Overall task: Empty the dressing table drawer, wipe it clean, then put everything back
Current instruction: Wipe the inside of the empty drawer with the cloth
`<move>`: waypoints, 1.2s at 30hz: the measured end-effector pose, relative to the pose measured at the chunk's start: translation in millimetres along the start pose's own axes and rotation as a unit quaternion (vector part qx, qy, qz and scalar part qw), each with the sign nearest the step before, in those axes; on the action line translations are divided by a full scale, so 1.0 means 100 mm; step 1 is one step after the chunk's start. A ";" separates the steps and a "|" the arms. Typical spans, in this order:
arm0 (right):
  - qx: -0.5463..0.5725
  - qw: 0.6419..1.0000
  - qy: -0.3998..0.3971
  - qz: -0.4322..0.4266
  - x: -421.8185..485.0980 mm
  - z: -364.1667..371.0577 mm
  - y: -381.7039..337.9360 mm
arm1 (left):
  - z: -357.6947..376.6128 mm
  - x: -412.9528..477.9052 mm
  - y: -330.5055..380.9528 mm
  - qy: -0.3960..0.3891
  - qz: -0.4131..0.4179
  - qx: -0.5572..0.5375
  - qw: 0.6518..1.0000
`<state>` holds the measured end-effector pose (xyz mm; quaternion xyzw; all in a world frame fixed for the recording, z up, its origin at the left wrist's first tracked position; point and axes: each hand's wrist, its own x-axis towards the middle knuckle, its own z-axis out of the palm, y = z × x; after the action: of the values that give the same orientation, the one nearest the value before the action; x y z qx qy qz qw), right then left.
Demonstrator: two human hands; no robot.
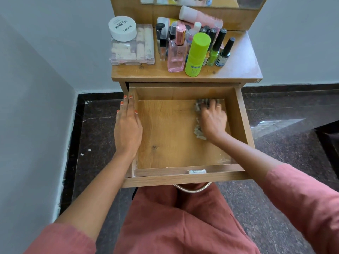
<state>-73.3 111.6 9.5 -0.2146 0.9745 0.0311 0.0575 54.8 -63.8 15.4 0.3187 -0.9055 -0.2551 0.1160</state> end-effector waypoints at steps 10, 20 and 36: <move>-0.009 0.999 0.003 0.031 0.15 0.02 0.16 | -0.01 -0.01 0.00 -0.002 0.002 -0.002 1.000; -0.016 0.997 -0.074 0.009 -0.12 -0.10 0.32 | -0.02 -0.01 0.01 -0.003 -0.004 0.000 1.000; -0.140 0.946 -0.242 -0.163 -0.50 -0.30 0.60 | -0.01 -0.01 0.00 -0.003 -0.004 -0.012 1.000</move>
<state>-56.6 184.6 47.3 -0.3628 0.8687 0.2084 0.2650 55.7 -63.5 16.1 0.3199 -0.9016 -0.2669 0.1165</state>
